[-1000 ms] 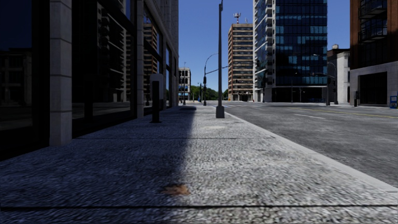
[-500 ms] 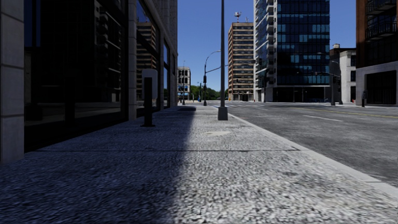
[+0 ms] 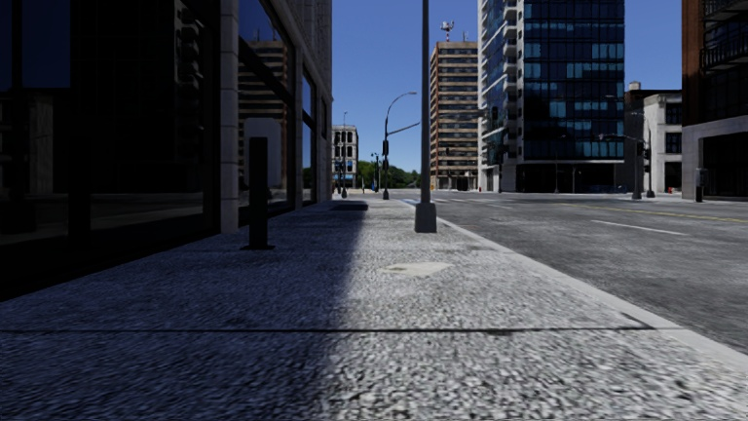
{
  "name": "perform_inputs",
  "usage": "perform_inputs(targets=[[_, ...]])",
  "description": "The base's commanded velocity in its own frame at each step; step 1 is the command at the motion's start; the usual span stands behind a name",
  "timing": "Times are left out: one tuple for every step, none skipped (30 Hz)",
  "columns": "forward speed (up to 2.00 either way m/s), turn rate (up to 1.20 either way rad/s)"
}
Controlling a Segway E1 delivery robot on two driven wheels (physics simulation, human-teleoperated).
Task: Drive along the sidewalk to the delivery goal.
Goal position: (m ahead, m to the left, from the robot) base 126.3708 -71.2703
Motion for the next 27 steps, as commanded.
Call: perform_inputs(targets=[[2.0,0.0],[2.0,0.0],[2.0,0.0],[2.0,0.0],[2.0,0.0],[2.0,0.0],[2.0,0.0],[2.0,0.0],[2.0,0.0],[2.0,0.0],[2.0,0.0],[2.0,0.0],[2.0,0.0],[2.0,0.0],[2.0,0.0],[2.0,0.0],[2.0,0.0],[2.0,0.0],[2.0,0.0],[2.0,0.0],[2.0,0.0],[2.0,0.0],[2.0,0.0],[2.0,0.0],[2.0,0.0],[2.0,0.0],[2.0,0.0]])
